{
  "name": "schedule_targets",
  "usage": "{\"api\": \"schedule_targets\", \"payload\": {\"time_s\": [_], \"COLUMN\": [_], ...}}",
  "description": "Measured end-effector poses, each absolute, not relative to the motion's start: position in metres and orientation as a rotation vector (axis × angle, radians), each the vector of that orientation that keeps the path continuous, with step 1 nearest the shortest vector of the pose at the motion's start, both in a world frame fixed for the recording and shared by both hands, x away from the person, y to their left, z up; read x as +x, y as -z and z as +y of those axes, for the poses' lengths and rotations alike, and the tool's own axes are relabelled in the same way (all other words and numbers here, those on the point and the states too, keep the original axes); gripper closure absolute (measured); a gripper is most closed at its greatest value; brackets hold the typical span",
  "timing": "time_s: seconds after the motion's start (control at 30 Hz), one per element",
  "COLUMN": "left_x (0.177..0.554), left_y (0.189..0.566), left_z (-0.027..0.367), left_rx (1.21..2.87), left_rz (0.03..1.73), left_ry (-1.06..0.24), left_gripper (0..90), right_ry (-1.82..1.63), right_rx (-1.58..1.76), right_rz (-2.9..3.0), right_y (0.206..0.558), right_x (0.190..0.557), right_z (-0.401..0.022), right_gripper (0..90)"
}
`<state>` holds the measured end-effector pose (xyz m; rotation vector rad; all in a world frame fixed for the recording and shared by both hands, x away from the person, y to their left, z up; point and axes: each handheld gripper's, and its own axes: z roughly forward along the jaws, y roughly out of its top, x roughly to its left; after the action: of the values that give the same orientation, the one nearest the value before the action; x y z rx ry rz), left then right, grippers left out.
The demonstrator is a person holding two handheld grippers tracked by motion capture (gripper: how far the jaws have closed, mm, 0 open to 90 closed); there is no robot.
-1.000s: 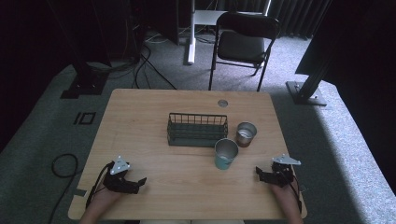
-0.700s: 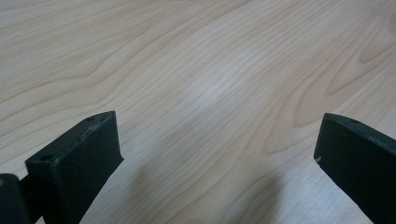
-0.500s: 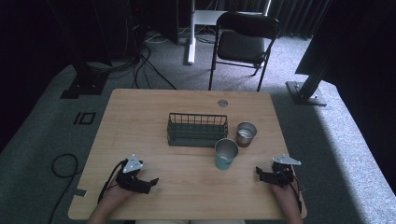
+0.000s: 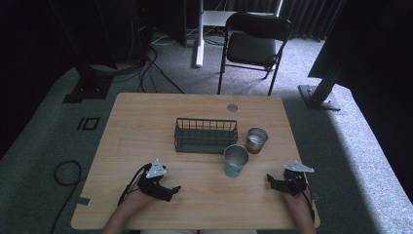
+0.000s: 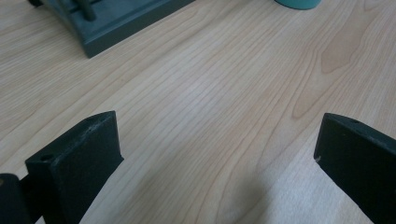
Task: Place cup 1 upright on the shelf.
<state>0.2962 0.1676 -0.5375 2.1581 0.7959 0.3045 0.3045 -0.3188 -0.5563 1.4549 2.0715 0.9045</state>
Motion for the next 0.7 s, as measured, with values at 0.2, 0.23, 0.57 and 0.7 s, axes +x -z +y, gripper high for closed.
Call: {"api": "schedule_targets", "payload": {"time_s": [0.2,0.23,0.57,0.7], "left_x": [0.299,0.3,0.306,0.306], "left_y": [0.537,0.537,0.533,0.531], "left_z": [0.16,0.157,0.14,0.132], "left_rx": [2.163,2.166,2.186,2.191], "left_rz": [0.776,0.77,0.719,0.692], "left_ry": [-0.292,-0.3,-0.303,-0.297], "left_gripper": [1.2,1.1,1.1,1.2], "right_ry": [-0.905,-0.905,-0.904,-0.904], "right_rx": [1.455,1.455,1.455,1.455], "right_rz": [2.071,2.071,2.072,2.072], "right_y": [0.556,0.556,0.556,0.556], "right_x": [0.304,0.304,0.305,0.305], "right_z": [-0.319,-0.319,-0.319,-0.319], "right_gripper": [14.5,14.5,14.5,14.5]}}
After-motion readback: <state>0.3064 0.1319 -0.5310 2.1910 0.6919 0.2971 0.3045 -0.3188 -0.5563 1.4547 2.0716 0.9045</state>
